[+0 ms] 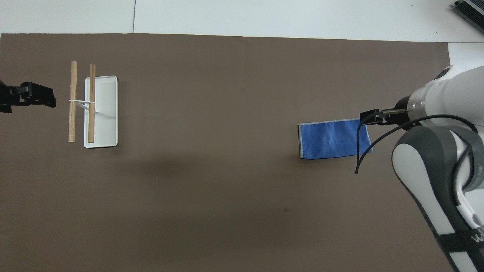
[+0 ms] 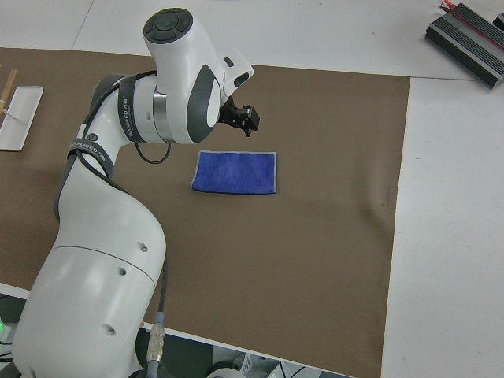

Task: Right arm passes towel to left arm to hang
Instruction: 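Reach the right gripper down to the blue towel's nearer edge, then close the right gripper on the blue towel and lift it, then carry the towel toward the rack while the left gripper reaches toward it, then grasp the towel with the left gripper while the right gripper holds it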

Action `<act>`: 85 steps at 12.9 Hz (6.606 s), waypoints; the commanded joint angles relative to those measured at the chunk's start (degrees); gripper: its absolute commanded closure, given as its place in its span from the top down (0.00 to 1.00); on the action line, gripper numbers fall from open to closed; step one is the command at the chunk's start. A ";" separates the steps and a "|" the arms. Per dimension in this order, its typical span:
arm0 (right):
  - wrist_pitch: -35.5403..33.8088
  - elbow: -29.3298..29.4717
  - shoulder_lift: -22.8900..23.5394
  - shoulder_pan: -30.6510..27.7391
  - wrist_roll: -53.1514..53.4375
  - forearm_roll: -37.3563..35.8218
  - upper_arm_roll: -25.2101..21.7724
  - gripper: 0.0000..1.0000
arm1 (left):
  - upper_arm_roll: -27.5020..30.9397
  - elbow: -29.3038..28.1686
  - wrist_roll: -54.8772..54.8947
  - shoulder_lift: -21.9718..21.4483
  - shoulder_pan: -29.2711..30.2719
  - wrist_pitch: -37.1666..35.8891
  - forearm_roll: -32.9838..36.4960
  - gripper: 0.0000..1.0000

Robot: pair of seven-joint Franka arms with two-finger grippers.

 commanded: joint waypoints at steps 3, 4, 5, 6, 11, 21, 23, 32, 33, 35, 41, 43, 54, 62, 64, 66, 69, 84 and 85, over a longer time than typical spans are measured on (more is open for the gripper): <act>10.88 -5.69 4.60 1.00 -2.93 1.48 -0.04 1.00 | -0.19 -1.90 -0.29 -1.64 0.61 0.34 -1.01 1.00; 13.07 -6.75 5.39 1.70 -2.58 1.48 -0.04 1.00 | -0.19 -1.90 -0.29 -1.64 0.61 0.34 -1.01 1.00; 15.01 -7.98 6.26 2.58 -2.49 1.48 -0.04 1.00 | -0.19 -1.81 -0.29 -1.64 0.61 0.43 -1.01 1.00; 17.11 -9.12 6.88 2.76 -2.57 1.48 -0.04 1.00 | -0.19 -1.90 -0.29 -1.64 0.52 0.34 -1.01 1.00; 24.15 -15.53 7.24 2.94 -2.93 1.39 -0.04 1.00 | -0.19 -1.81 -0.29 -1.64 0.61 0.34 -1.01 1.00; 32.87 -20.55 9.52 4.43 -1.69 1.39 -0.04 1.00 | -0.19 -1.90 -0.29 -1.64 0.61 0.34 -1.01 1.00; 34.09 -21.08 9.87 4.43 -1.69 1.39 -0.04 1.00 | -0.19 -1.90 -0.29 -1.64 0.61 0.43 -1.01 1.00; 33.92 -21.08 9.79 5.57 1.20 1.39 -0.04 0.00 | -0.19 -1.81 -0.29 -1.64 0.61 0.34 -1.01 1.00; 33.92 -20.91 9.53 5.58 1.90 1.39 0.05 0.00 | -0.19 -1.90 -0.29 -1.64 0.61 0.34 -1.01 1.00; 33.40 -20.56 8.65 5.58 3.75 1.39 0.31 0.00 | -0.19 -1.90 -0.29 -1.64 0.61 0.34 -1.10 1.00; 23.04 -11.53 6.01 9.18 11.91 1.66 3.81 0.00 | -0.19 -1.90 -0.29 -1.64 0.61 0.34 -1.01 1.00; 21.88 -8.35 6.10 9.18 15.17 1.74 6.54 0.00 | -0.19 -1.81 -0.29 -1.64 0.61 0.34 -1.10 1.00; 22.67 1.94 6.19 11.11 20.26 34.60 12.44 0.00 | -0.90 -2.16 -1.95 -1.73 -2.81 0.43 -1.53 1.00; 33.02 1.86 6.45 16.91 23.09 51.36 12.44 0.00 | -6.16 -17.77 -32.06 -9.01 -4.32 17.18 -19.54 1.00; 35.06 1.77 6.54 18.14 22.91 53.42 12.44 0.00 | -8.71 -23.14 -38.15 -11.47 -4.32 22.03 -22.35 1.00; 34.98 1.77 6.54 18.32 23.09 53.51 12.44 0.00 | -10.03 -25.97 -42.02 -12.71 -4.32 25.29 -25.86 1.00; 34.45 1.77 6.54 18.32 23.09 53.42 12.44 0.00 | -14.15 -29.48 -51.67 -12.45 -4.32 35.27 -28.87 1.00; 33.92 1.59 6.36 18.23 22.83 52.99 12.44 0.00 | -24.01 -32.13 -66.74 -7.44 -3.96 56.07 -33.88 0.92; 33.92 1.59 6.27 18.23 22.83 52.90 12.44 0.00 | -24.01 -32.13 -66.56 -7.44 -3.79 56.07 -33.88 0.81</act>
